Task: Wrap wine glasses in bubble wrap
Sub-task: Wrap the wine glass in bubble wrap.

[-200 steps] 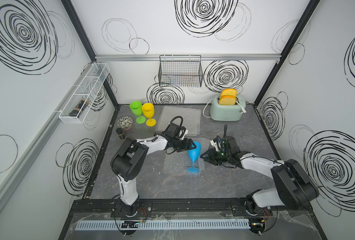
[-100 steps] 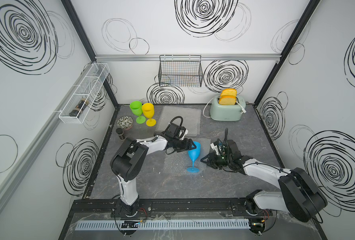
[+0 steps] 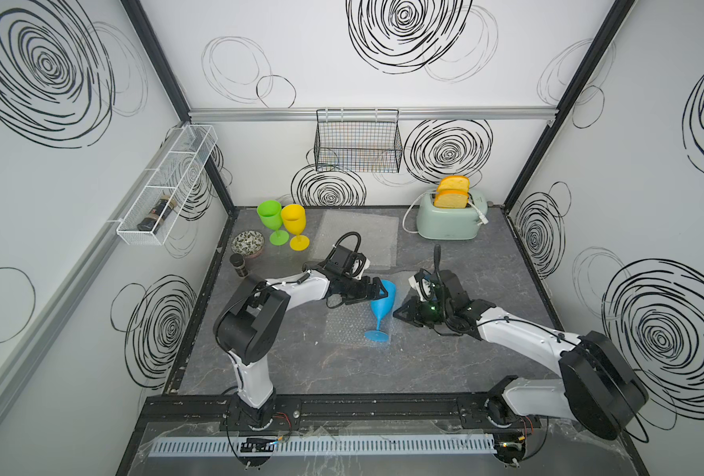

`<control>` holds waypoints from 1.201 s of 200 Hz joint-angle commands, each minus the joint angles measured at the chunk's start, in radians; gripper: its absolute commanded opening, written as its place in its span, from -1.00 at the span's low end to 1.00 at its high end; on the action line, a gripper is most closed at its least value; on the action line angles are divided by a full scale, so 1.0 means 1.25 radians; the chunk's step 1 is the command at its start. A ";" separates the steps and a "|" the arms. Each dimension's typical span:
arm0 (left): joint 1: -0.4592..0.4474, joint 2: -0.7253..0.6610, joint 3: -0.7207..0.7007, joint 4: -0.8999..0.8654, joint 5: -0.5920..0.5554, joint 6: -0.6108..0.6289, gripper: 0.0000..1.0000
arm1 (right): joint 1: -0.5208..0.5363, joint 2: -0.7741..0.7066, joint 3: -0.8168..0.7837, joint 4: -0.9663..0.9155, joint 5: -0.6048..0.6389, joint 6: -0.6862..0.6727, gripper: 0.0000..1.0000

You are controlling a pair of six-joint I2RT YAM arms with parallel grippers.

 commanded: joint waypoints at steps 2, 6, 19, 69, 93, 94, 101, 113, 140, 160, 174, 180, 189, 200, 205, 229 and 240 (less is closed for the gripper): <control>0.005 -0.063 -0.004 -0.011 0.002 0.005 0.92 | 0.016 0.032 0.046 -0.047 0.023 -0.042 -0.88; 0.006 -0.068 -0.005 -0.008 0.005 0.003 0.92 | 0.020 0.035 0.049 -0.046 0.025 -0.047 -0.88; 0.008 -0.075 -0.008 -0.001 0.014 -0.002 0.95 | 0.030 0.048 0.060 -0.043 0.029 -0.062 -0.87; 0.005 -0.057 0.002 -0.005 0.020 -0.001 1.00 | 0.056 0.094 0.115 -0.064 0.026 -0.094 -0.84; 0.005 -0.041 0.002 -0.006 0.011 0.001 0.98 | 0.077 0.099 0.124 -0.050 0.022 -0.112 -0.83; 0.005 -0.040 0.002 -0.006 0.012 0.001 0.98 | 0.078 0.100 0.124 -0.049 0.022 -0.114 -0.83; 0.004 -0.036 0.002 -0.001 0.015 -0.001 0.96 | 0.080 0.105 0.126 -0.047 0.021 -0.120 -0.83; 0.003 -0.031 0.008 -0.004 0.017 0.002 0.94 | 0.081 0.120 0.139 -0.062 0.019 -0.124 -0.83; 0.000 -0.015 0.012 -0.009 0.008 0.007 0.88 | 0.086 0.133 0.147 -0.050 0.013 -0.129 -0.83; -0.003 -0.008 0.018 -0.021 -0.004 0.022 0.83 | 0.086 0.147 0.169 -0.075 0.013 -0.139 -0.83; -0.004 -0.005 0.013 -0.026 -0.016 0.024 0.70 | 0.087 0.147 0.167 -0.066 0.008 -0.139 -0.83; -0.004 -0.004 0.010 -0.025 -0.019 0.024 0.64 | 0.087 0.146 0.164 -0.061 0.008 -0.139 -0.83; -0.003 -0.002 0.008 -0.025 -0.024 0.025 0.57 | 0.085 0.149 0.166 -0.067 0.010 -0.140 -0.83; -0.002 -0.003 0.010 -0.031 -0.029 0.029 0.48 | 0.085 0.150 0.172 -0.084 0.014 -0.142 -0.79; -0.002 -0.003 0.012 -0.032 -0.030 0.031 0.46 | 0.086 0.147 0.171 -0.084 0.012 -0.142 -0.77; -0.002 0.003 0.011 -0.031 -0.034 0.029 0.35 | 0.085 0.127 0.160 -0.078 0.006 -0.148 -0.73; -0.001 0.001 0.014 -0.034 -0.034 0.032 0.37 | 0.084 0.125 0.161 -0.091 0.017 -0.154 -0.82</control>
